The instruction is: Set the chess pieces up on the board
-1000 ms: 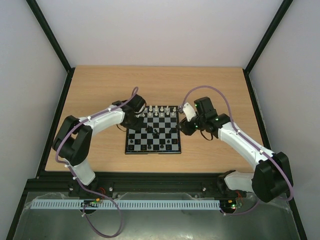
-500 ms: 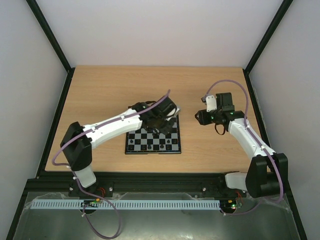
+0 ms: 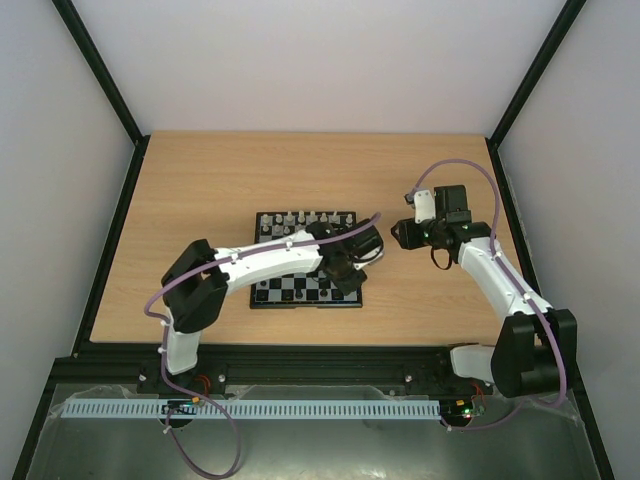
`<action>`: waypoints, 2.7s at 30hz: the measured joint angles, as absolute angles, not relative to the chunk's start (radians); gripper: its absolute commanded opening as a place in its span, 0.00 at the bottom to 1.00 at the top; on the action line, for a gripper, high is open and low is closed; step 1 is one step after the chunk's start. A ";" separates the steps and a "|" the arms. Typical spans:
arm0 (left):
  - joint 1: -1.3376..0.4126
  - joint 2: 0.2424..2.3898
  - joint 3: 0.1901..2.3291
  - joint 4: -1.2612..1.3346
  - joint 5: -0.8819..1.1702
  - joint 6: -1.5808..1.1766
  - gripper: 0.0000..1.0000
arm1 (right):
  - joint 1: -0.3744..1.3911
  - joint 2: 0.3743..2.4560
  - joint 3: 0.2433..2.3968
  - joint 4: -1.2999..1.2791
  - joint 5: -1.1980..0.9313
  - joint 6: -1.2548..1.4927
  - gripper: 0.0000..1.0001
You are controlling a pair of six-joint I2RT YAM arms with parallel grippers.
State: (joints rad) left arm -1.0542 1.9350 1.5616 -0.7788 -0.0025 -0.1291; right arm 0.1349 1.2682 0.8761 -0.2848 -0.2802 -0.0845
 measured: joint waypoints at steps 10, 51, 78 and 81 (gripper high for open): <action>-1.096 2.018 1.607 -0.794 0.018 -0.113 0.10 | 0.135 1.264 0.876 -0.285 -0.280 -0.085 0.48; -1.067 1.903 1.613 -0.797 -0.017 -0.115 0.36 | 0.135 1.264 0.876 -0.285 -0.308 -0.089 0.48; -0.545 1.346 1.013 -0.400 -0.102 -0.226 0.53 | 0.508 1.576 1.107 -0.417 -0.254 -0.267 0.43; -0.544 1.347 1.013 -0.396 -0.101 -0.233 0.53 | 0.541 1.619 1.126 -0.430 -0.227 -0.278 0.44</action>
State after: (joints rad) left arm -0.5442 1.3472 1.0126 -0.3962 -0.1013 -0.2325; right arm 0.5407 1.6188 1.1263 -0.4297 -0.2272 -0.2775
